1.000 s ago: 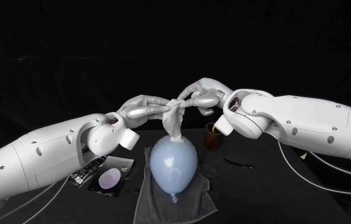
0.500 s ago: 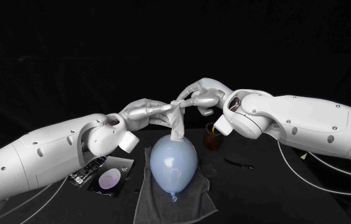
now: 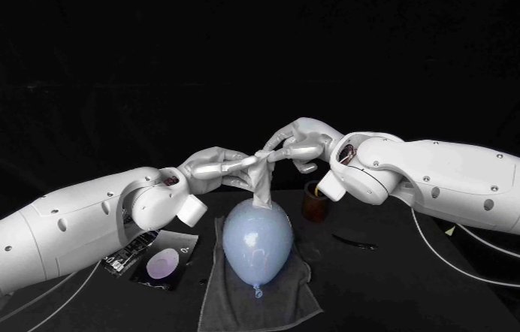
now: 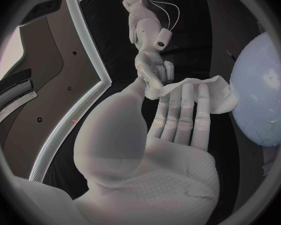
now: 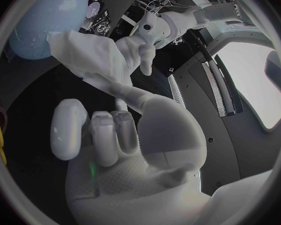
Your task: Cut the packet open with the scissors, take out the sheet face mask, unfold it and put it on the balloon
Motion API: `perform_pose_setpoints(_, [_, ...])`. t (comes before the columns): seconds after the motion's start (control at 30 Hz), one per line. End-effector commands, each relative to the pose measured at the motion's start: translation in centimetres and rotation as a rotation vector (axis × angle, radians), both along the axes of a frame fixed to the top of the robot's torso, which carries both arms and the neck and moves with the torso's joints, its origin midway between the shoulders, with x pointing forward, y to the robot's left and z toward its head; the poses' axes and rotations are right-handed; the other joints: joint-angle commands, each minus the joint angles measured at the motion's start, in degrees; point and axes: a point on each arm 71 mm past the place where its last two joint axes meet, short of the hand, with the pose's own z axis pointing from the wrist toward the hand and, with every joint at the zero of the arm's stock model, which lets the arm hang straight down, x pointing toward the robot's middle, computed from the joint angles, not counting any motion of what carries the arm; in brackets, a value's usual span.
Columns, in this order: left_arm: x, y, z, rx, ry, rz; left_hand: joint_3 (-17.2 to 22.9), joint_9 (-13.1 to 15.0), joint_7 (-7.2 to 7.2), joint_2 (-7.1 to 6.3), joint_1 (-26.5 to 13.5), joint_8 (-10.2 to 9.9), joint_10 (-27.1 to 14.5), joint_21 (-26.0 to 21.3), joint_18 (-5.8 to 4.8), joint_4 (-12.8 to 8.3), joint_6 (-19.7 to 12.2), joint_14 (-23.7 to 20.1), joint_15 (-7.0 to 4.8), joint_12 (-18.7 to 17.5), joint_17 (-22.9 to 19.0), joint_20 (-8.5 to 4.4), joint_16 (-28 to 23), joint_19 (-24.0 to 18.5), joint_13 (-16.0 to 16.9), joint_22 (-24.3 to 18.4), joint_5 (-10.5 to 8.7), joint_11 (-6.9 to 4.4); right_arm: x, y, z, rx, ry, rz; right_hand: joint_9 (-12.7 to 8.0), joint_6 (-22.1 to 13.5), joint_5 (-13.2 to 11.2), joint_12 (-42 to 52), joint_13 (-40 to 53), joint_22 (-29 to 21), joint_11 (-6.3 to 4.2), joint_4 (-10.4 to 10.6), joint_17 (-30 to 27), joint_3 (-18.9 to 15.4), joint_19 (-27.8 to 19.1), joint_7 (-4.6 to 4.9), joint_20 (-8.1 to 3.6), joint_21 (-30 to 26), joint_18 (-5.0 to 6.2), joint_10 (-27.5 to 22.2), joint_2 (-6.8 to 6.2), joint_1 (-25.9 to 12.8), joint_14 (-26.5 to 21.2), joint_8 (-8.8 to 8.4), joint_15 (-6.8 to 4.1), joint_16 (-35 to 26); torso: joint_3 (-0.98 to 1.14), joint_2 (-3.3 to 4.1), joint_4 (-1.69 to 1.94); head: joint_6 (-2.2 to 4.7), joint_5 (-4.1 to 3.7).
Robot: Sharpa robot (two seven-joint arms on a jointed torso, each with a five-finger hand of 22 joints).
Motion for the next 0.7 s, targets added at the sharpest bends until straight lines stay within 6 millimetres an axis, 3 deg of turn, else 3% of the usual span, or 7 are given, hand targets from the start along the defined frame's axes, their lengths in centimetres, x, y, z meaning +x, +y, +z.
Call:
perform_pose_setpoints(0.03, [0.16,-0.16,0.21,-0.010,-0.018,0.019,1.37,0.09,-0.70,1.58,2.03,0.45,0.65,-0.36,0.46,0.37,0.70,0.40,-0.36,0.20,-0.12,-0.11,0.45,0.81,-0.33,-0.18,-0.17,-0.29,-0.16,0.26,-0.21,-0.039,0.018,0.030,0.44,0.01,0.49,0.40,13.98,10.32,-0.48,0.03,15.10,0.26,-0.16,-0.12,-0.39,0.21,-0.33,5.32,-0.52,-0.16,5.98,0.29,-0.34,0.24,0.00,0.00,0.01,-0.09,0.08])
perform_pose_setpoints(0.1, [0.25,-0.19,0.24,-0.014,-0.023,0.031,2.08,0.11,-1.10,2.26,2.96,0.66,0.95,-0.39,0.45,0.57,1.21,0.58,-0.48,0.09,-0.17,-0.21,0.58,1.11,-0.56,-0.27,-0.17,-0.39,-0.23,0.35,-0.25,-0.045,0.020,0.036,0.51,-0.01,0.66,0.43,14.00,10.32,-0.49,0.03,15.10,0.29,-0.17,-0.14,-0.40,0.20,-0.33,5.33,-0.57,-0.18,5.98,0.35,-0.35,0.24,0.01,-0.01,0.02,-0.13,0.12])
perform_pose_setpoints(0.2, [0.38,-0.25,0.30,-0.017,-0.031,0.048,4.30,0.22,-2.00,5.03,4.50,1.19,2.21,-0.44,0.45,1.59,2.54,1.20,-0.84,-0.16,-0.27,-0.43,0.90,1.74,-1.10,-0.44,-0.15,-0.85,-0.29,0.44,-0.28,-0.053,0.020,0.043,0.56,-0.03,0.81,0.43,14.01,10.30,-0.50,0.03,15.10,0.32,-0.19,-0.14,-0.41,0.15,-0.32,5.34,-0.62,-0.18,5.98,0.39,-0.36,0.24,0.01,-0.01,-0.02,-0.13,0.15])
perform_pose_setpoints(0.33, [0.52,-0.29,0.35,-0.019,-0.042,0.070,6.76,0.44,-2.33,6.13,7.29,1.64,3.79,-0.29,0.46,1.24,3.17,2.10,-1.42,-0.75,-0.50,-0.88,1.14,2.83,-1.92,-0.56,-0.15,-1.54,-0.32,0.49,-0.31,-0.058,0.019,0.046,0.59,-0.03,0.90,0.44,14.01,10.30,-0.51,0.04,15.10,0.33,-0.19,-0.15,-0.41,0.15,-0.32,5.34,-0.64,-0.19,5.98,0.42,-0.37,0.24,0.02,-0.01,-0.02,-0.24,0.24])
perform_pose_setpoints(0.37, [0.54,-0.29,0.36,-0.018,-0.044,0.073,7.89,0.58,-2.31,6.35,9.03,1.80,4.25,-0.13,0.49,0.14,3.17,2.41,-1.69,-0.90,-0.61,-1.12,1.14,3.25,-2.13,-0.52,-0.13,-1.89,-0.32,0.49,-0.31,-0.059,0.019,0.047,0.59,-0.03,0.90,0.44,14.01,10.30,-0.51,0.04,15.10,0.33,-0.19,-0.15,-0.41,0.15,-0.32,5.34,-0.64,-0.19,5.98,0.42,-0.37,0.24,0.02,-0.01,-0.04,-0.26,0.25])
perform_pose_setpoints(0.43, [0.57,-0.28,0.36,-0.016,-0.047,0.079,10.09,0.92,-1.17,6.09,11.90,2.15,5.03,0.48,0.39,-2.39,3.01,3.14,-1.88,-1.32,-1.10,-1.98,0.76,4.21,-2.61,-0.29,-0.16,-1.96,-0.31,0.48,-0.31,-0.060,0.018,0.046,0.61,-0.03,0.94,0.46,14.02,10.31,-0.50,0.04,15.10,0.33,-0.17,-0.15,-0.42,0.20,-0.33,5.35,-0.68,-0.20,5.98,0.44,-0.37,0.24,0.03,0.01,-0.03,-0.31,0.21])
perform_pose_setpoints(0.7, [0.61,-0.19,0.37,-0.012,-0.049,0.093,13.55,1.33,-0.59,4.17,12.34,2.61,6.69,2.09,0.09,-5.95,3.78,5.25,-2.26,-1.96,-2.69,-2.93,-0.58,4.42,-3.53,0.58,-0.16,-2.18,-0.22,0.42,-0.36,-0.063,0.020,0.045,0.64,-0.06,0.98,0.46,14.03,10.28,-0.50,0.04,15.10,0.31,-0.23,-0.15,-0.42,0.06,-0.30,5.35,-0.74,-0.24,5.98,0.46,-0.37,0.24,0.02,-0.02,-0.02,-0.36,0.31])
